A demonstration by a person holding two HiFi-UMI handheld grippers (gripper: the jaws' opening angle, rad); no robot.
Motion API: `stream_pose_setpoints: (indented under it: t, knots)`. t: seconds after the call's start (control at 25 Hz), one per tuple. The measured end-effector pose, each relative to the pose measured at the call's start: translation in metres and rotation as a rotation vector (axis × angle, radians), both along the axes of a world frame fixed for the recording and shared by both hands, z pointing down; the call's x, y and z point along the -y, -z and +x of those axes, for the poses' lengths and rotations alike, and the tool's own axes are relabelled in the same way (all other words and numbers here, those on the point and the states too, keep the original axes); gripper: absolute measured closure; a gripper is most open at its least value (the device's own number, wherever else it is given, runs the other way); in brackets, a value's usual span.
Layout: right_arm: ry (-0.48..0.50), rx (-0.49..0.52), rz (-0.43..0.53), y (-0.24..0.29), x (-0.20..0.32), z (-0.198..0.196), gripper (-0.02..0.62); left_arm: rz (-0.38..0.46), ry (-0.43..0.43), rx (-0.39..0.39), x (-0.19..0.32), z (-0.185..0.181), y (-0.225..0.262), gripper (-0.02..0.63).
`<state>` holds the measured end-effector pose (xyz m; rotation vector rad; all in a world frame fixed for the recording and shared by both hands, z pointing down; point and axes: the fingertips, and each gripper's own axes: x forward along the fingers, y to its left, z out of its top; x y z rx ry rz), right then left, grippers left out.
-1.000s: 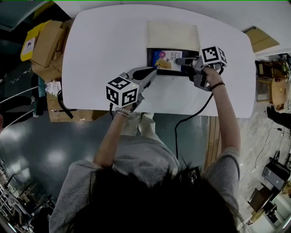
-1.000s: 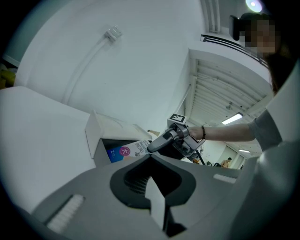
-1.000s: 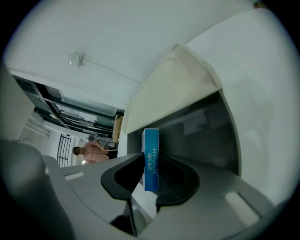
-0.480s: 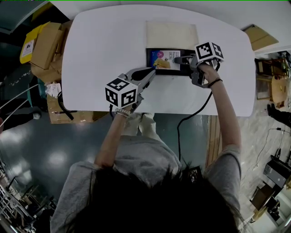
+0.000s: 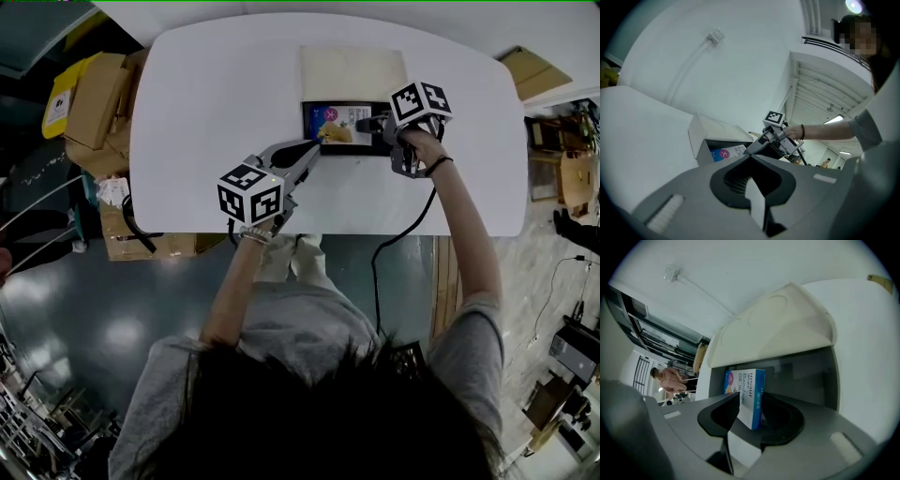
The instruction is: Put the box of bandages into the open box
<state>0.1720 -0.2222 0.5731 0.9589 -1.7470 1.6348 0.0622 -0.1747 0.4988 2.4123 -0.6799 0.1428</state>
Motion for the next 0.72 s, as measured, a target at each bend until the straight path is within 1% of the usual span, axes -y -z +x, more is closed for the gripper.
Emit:
stream_pose_setpoints:
  t: [0.24,0.36,0.4,0.72]
  knots:
    - [0.008,-0.053,0.001,-0.007,0.002,0.000,0.412,0.000,0.002,0.001,0.000,-0.002,0.001,0.611]
    - [0.007,-0.089,-0.005,-0.009,0.003,0.002,0.385,-0.001,0.004,0.007,-0.001,-0.003,0.000,0.611]
    - [0.011,-0.100,-0.005,-0.010,0.002,0.002,0.385,-0.001,0.004,0.010,-0.002,-0.004,0.000,0.611]
    - [0.025,-0.147,0.005,-0.013,0.001,0.003,0.349,0.009,0.012,0.018,-0.003,-0.007,0.001,0.611]
